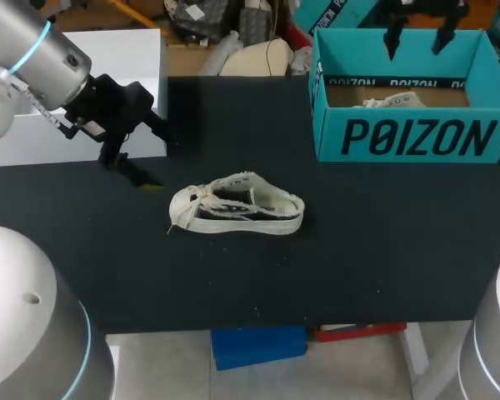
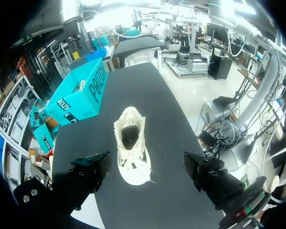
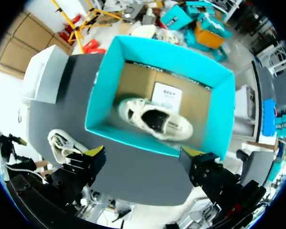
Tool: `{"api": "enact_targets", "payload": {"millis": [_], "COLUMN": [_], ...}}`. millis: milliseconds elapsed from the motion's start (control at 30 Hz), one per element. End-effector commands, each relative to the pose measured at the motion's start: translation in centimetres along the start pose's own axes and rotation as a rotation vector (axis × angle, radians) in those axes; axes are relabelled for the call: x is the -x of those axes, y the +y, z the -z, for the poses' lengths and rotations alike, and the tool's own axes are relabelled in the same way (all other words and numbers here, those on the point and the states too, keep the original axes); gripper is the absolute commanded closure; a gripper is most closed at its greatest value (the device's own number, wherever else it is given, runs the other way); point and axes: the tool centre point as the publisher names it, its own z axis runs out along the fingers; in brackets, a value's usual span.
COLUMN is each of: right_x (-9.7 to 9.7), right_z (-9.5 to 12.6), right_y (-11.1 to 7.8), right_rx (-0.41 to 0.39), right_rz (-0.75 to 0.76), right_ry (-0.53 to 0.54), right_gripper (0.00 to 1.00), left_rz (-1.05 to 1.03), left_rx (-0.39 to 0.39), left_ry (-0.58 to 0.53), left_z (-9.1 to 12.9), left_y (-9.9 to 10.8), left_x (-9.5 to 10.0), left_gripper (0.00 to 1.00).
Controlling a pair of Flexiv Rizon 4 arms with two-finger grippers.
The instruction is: Take the shoe out of the shoebox, open the shoe tongue, remove and reinsert the insole, then place the shoe into the shoebox
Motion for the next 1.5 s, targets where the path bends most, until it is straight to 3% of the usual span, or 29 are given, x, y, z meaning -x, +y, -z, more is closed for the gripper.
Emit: {"api": "enact_targets", "payload": {"millis": [33,133,1267,1433,1500], "right_x": [-8.2,-13.1,-13.1,-18.0,-20.0], "right_z": [0.0,-0.2,-0.2,-0.5,-1.0], "right_y": [-3.1,-7.3,-7.3,-9.7,-10.9], "right_rx": [0.093,0.091,0.091,0.152,0.237], "right_rz": [0.414,0.654,0.654,0.875,0.972], "right_ry": [-0.056,0.071,0.071,0.13,0.152], "right_gripper": [0.0,0.0,0.0,0.0,0.0], "left_rz": [-0.002,-0.002,-0.002,-0.002,-0.002], "left_rx": [-0.001,-0.001,-0.001,-0.001,-0.001], "left_ry": [-0.003,-0.003,-0.003,-0.003,-0.003], "left_z": [-0.1,-0.1,-0.1,-0.1,-0.1], "left_y": [0.1,0.1,0.1,0.1,0.1], "left_x": [0.0,0.0,0.0,0.0,0.0], "left_gripper": [0.0,0.0,0.0,0.0,0.0]}}
